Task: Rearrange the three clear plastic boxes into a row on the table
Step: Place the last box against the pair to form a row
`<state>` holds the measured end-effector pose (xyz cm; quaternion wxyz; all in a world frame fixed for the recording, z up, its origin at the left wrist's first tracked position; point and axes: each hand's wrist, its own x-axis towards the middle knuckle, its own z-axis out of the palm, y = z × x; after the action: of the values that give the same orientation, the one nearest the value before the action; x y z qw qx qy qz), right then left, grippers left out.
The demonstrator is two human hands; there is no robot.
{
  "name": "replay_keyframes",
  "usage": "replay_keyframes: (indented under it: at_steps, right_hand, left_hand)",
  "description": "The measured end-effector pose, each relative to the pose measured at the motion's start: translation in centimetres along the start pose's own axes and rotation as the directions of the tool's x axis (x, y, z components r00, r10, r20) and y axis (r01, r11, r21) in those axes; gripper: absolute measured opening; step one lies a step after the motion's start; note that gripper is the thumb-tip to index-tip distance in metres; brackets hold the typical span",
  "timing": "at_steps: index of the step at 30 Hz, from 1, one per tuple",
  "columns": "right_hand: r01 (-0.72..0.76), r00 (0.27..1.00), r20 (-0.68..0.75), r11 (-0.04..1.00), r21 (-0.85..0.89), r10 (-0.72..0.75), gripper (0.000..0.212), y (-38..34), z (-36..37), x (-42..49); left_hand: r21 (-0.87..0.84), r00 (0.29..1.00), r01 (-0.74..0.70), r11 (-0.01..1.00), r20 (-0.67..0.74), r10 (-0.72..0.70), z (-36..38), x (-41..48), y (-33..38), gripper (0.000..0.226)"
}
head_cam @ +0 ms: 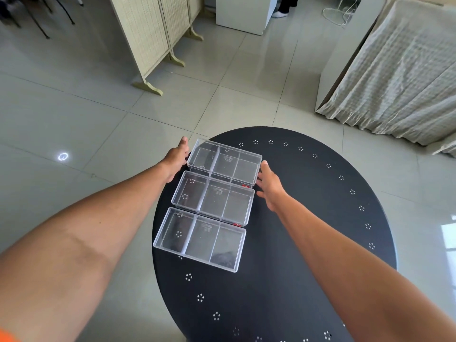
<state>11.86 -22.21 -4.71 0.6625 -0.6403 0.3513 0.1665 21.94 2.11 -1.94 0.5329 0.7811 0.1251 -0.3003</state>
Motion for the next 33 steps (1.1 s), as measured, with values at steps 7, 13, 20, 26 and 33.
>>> replay_keyframes:
  at_steps: [7,13,20,26,33]
  right_hand:
    - [0.025,0.998,0.051,0.999,0.041,-0.027,0.050,-0.2,-0.3,-1.2]
    - [0.031,0.997,0.064,0.999,0.042,-0.034,0.043,0.0,-0.2,-1.7]
    - [0.035,0.998,0.056,0.999,0.029,-0.037,0.046,0.3,-0.1,-1.8]
    - [0.034,0.998,0.047,0.999,0.011,-0.035,0.048,0.2,0.1,-1.9]
    - [0.037,0.999,0.029,0.999,0.013,-0.037,0.045,-0.2,0.3,-2.8]
  left_hand:
    - [0.021,1.000,0.000,1.000,0.031,-0.001,-0.5,-0.9,-0.6,0.079]
    - [0.020,1.000,0.021,1.000,0.017,-0.021,-0.2,-1.2,-0.8,0.077]
    - [0.037,0.999,0.022,0.999,0.030,-0.023,-0.3,-1.7,-0.9,0.077]
    - [0.040,0.998,0.030,0.999,0.047,-0.032,-0.2,-2.2,-0.8,0.075]
    - [0.050,0.998,0.029,0.998,0.058,-0.032,-0.2,-2.4,-0.7,0.076]
